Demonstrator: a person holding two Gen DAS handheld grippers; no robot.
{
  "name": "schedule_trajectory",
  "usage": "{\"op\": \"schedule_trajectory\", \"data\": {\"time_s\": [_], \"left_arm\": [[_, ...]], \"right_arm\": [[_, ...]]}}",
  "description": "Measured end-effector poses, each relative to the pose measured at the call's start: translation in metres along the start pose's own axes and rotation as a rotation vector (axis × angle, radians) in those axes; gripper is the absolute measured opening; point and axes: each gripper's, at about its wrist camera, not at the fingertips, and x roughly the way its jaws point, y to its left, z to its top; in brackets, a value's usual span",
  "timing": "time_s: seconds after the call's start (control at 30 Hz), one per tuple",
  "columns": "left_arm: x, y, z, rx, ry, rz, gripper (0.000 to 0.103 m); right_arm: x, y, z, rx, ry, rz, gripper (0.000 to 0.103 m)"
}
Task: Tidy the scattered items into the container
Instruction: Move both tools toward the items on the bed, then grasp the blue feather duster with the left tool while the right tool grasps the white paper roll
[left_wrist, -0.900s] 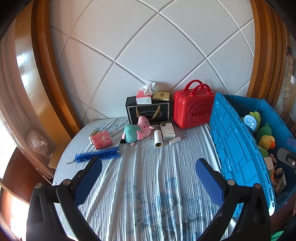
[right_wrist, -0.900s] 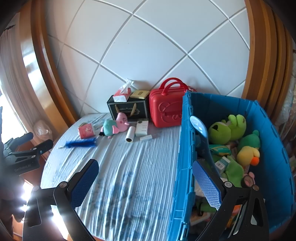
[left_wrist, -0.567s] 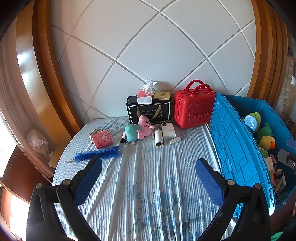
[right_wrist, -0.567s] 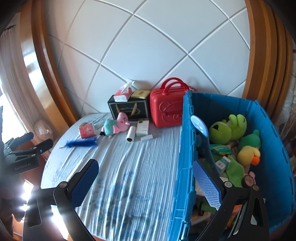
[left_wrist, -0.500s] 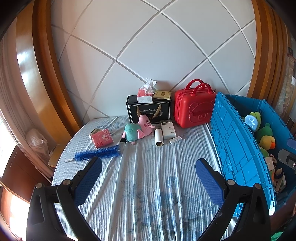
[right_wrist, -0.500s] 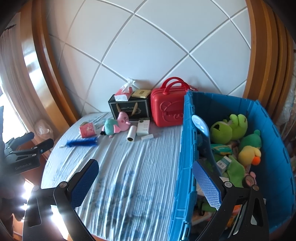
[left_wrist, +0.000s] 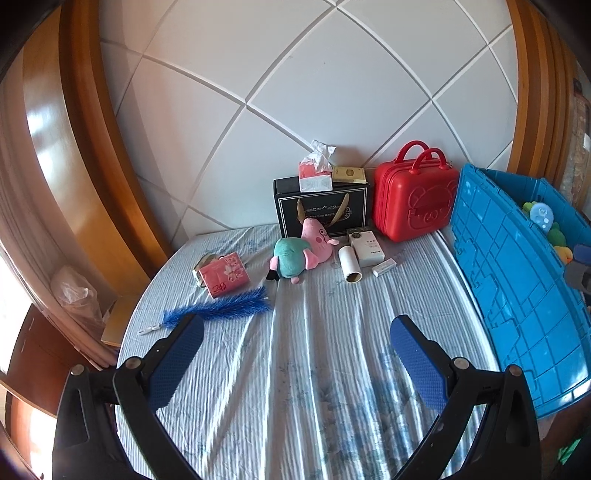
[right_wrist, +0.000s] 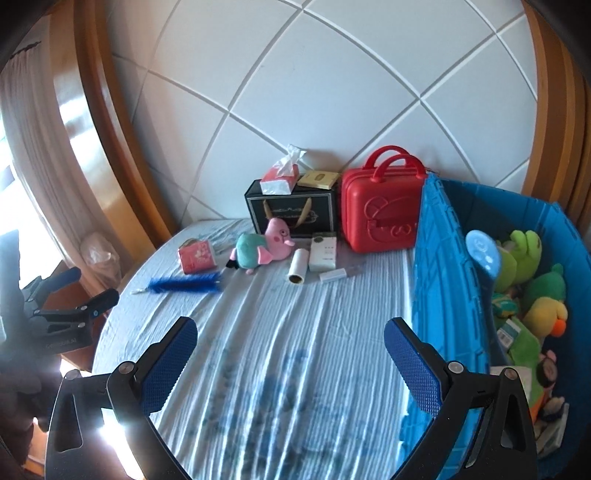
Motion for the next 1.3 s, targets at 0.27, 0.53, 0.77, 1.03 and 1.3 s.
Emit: {"op": "schedule_trajectory", "data": {"time_s": [0.27,0.53,0.77,1.03,1.3], "left_arm": [[0.087,0.081,-0.023,0.067,0.04,-0.012,0.103],[0.199,0.145,-0.055,0.156,0.04,0.022,0.103],[0.301,0.184,-0.087,0.275,0.053,-0.008,0.102],[0.399,0.218,-0.112,0.379,0.095,-0.057,0.1],[0.441,0.236,-0.119,0.312,0.081,-0.218,0.1]], "right_arm": [[0.1,0.039,-0.002,-0.007,0.09,-0.026,0.103],[0.214,0.056,-0.009,-0.06,0.176,-0.079,0.103],[0.308,0.058,-0.024,-0.075,0.227,-0.103,0.103],[0.376,0.05,-0.035,-0.078,0.267,-0.153,0.103],[0.411,0.037,-0.041,-0.065,0.275,-0.183,0.103]]}}
